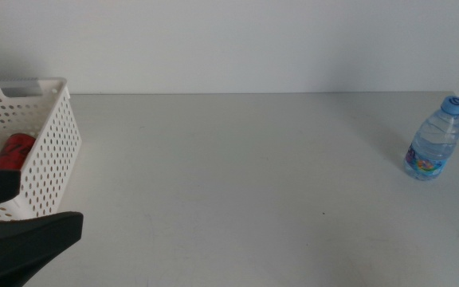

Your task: Use arms to grab the bottles and put them into the dustbin to the left of the table.

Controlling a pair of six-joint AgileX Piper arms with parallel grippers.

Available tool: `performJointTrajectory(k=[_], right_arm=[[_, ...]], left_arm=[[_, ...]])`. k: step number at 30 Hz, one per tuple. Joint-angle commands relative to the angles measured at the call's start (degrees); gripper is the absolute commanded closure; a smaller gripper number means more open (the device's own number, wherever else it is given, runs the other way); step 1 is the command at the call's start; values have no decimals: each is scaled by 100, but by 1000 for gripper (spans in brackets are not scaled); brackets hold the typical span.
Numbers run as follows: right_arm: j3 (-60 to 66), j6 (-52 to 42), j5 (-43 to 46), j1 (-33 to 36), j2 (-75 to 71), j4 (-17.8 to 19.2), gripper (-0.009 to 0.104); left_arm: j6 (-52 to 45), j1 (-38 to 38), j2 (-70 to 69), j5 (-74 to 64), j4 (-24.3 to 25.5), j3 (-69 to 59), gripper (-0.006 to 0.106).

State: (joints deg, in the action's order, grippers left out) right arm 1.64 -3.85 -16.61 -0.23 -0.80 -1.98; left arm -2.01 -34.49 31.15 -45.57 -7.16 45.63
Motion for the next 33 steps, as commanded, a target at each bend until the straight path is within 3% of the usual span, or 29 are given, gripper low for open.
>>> performJointTrajectory(k=[1, 8, 15, 26, 33], right_arm=[[-194, -38, 262, -39, -104, -21, 17], [-1609, -38, -788, -39, 667, -28, 17], [-2737, -38, -785, -39, 2216, 198, 17], [-2585, -45, 1226, -39, 4114, 59, 17], [-1607, -40, 3767, -33, 4733, 54, 17]], left_arm=[[65, -41, 21, 423, -41, 195, 7], [65, -41, 21, 423, -41, 195, 7], [65, -41, 21, 423, -41, 195, 7], [65, -41, 21, 423, -41, 195, 7], [65, -41, 21, 423, -41, 195, 7]])
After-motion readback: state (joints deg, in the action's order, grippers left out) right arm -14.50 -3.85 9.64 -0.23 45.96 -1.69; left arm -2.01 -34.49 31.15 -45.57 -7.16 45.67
